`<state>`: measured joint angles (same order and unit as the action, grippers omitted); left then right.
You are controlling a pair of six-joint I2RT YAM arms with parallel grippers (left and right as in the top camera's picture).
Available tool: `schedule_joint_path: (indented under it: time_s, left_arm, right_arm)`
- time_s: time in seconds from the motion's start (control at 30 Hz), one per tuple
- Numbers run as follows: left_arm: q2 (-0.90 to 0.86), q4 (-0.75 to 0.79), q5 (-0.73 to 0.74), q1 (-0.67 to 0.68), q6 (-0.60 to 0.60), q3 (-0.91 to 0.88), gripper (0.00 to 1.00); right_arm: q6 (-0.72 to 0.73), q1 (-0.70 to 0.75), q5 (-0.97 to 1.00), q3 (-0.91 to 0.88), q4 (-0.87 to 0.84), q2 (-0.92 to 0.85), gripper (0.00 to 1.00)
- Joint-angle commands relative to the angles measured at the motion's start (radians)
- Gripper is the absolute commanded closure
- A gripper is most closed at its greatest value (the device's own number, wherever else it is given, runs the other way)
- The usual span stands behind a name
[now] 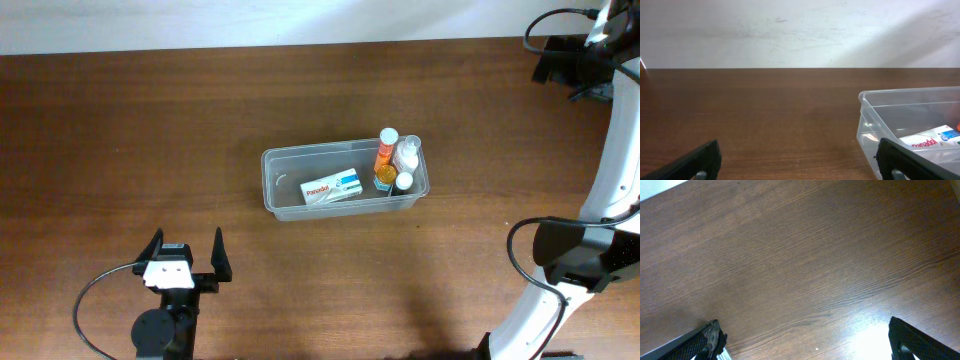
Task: Pack container
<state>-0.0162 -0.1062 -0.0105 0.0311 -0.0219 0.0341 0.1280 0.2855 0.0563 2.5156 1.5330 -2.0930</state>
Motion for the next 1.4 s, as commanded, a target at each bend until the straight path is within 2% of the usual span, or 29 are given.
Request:
schedule_joint_path:
  time_s: [0.0, 0.17, 0.43, 0.57, 0.73, 0.83, 1.0, 1.13, 1.37]
  left_arm:
    - [0.01, 0.007, 0.004, 0.003, 0.016, -0.016, 0.01]
    - [0.01, 0.007, 0.004, 0.003, 0.016, -0.016, 0.01]
    - [0.01, 0.007, 0.004, 0.003, 0.016, -0.016, 0.01]
    - [0.01, 0.007, 0.004, 0.003, 0.016, -0.016, 0.01]
    - [0.01, 0.007, 0.004, 0.003, 0.016, -0.016, 0.01]
    - [0.01, 0.007, 0.004, 0.003, 0.016, -0.016, 0.01]
    - [0.01, 0.007, 0.004, 0.003, 0.016, -0.016, 0.01]
    - [0.01, 0.007, 0.004, 0.003, 0.016, -0.016, 0.01]
    - [0.01, 0.007, 0.005, 0.003, 0.016, -0.016, 0.01]
  right_arm:
    - [0.003, -0.006, 0.008, 0.018, -0.003, 0.074, 0.02]
    - [0.004, -0.052, 0.008, 0.018, -0.003, 0.218, 0.02]
    - [0.004, -0.244, 0.008, -0.065, -0.003, 0.497, 0.02]
    - [0.004, -0.358, 0.008, -0.253, -0.003, 0.684, 0.02]
    - [-0.034, -0.36, 0.023, -0.567, -0.009, 0.927, 0.02]
    - [-0.035, -0.34, 0.024, -0.768, -0.161, 1.078, 0.02]
    - [-0.035, -0.29, 0.023, -1.256, -0.698, 1.402, 0.02]
    - [-0.042, -0.284, 0.002, -1.59, -1.031, 1.603, 0.02]
    - [-0.046, -0.284, -0.023, -2.052, -1.406, 1.876, 0.02]
